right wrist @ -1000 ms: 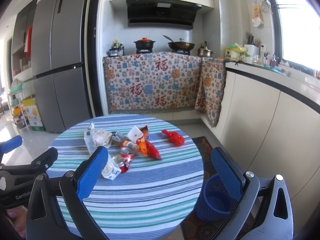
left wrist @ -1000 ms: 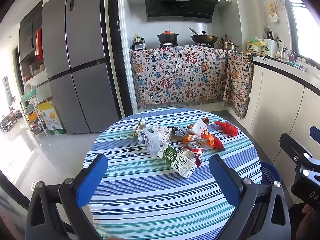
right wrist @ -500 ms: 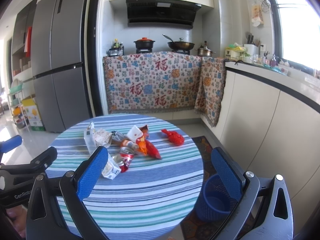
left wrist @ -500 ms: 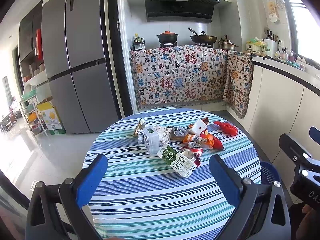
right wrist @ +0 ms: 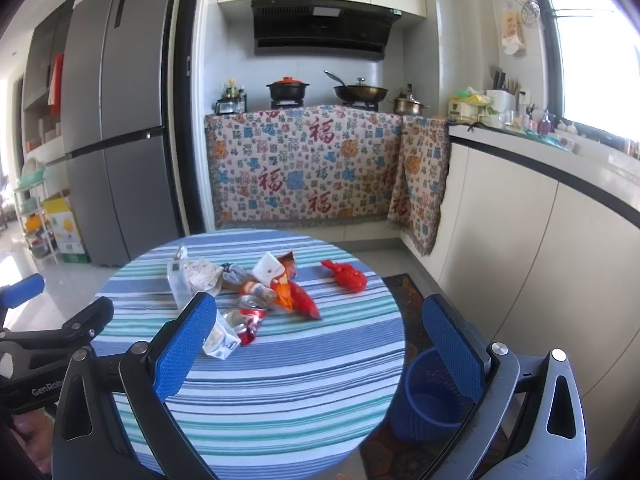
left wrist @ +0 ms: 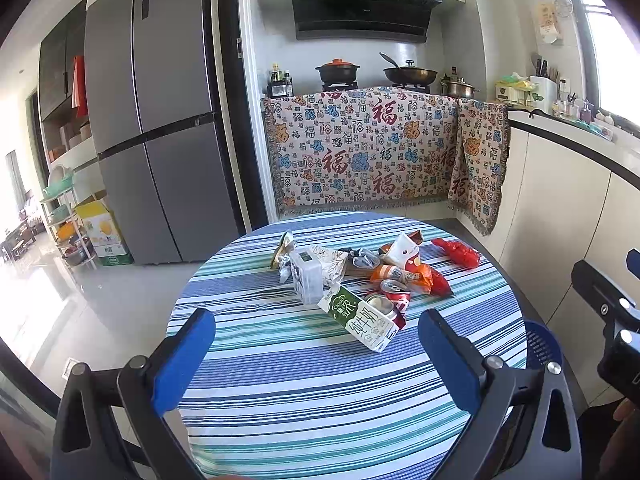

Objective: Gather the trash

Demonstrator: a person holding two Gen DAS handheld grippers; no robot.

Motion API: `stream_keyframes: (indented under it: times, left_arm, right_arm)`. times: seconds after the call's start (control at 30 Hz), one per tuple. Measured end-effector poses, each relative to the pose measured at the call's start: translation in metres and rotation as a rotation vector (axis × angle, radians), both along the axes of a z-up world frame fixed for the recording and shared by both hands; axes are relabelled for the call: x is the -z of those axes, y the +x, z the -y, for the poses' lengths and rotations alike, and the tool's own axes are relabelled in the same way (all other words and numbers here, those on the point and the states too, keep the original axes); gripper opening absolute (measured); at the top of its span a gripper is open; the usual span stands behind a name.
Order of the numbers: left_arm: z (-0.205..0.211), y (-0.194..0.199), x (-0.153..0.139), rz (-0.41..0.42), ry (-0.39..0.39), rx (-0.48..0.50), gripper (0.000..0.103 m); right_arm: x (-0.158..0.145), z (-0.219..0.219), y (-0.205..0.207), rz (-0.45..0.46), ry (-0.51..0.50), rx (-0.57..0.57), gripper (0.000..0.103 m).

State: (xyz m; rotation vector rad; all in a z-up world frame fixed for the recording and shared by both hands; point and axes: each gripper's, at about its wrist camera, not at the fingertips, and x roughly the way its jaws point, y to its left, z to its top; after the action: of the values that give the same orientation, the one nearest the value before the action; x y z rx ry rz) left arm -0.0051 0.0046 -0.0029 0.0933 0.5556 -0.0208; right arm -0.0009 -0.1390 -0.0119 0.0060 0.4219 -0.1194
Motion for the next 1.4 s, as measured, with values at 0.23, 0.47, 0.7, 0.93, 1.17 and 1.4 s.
stream_keyframes:
  times: [0.23,0.47,0.7,0.93,1.17,1.4]
  left_arm:
    - [-0.013,0.009,0.025,-0.06,-0.01,-0.008,0.103]
    - [-0.013,0.025,0.053,-0.137,-0.044,0.003,0.103]
    - [0.003,0.053,0.071,-0.174,-0.047,0.012,0.103]
    - [0.023,0.104,0.091,-0.21,-0.049,-0.001,0.103]
    - [0.046,0.158,0.119,-0.252,0.034,-0.06,0.103]
    - [0.053,0.181,0.15,-0.31,0.114,-0.106,0.103]
  right_arm:
    - [0.009,0.003,0.001,-0.007,0.004,0.009,0.103]
    - [0.031,0.006,0.014,-0.049,0.013,0.006,0.103]
    - [0.052,0.011,0.025,-0.09,0.022,0.003,0.103]
    - [0.068,0.022,0.04,-0.122,0.03,0.007,0.103]
    - [0.08,0.034,0.058,-0.146,0.045,0.008,0.103]
    - [0.091,0.038,0.077,-0.165,0.046,-0.008,0.103]
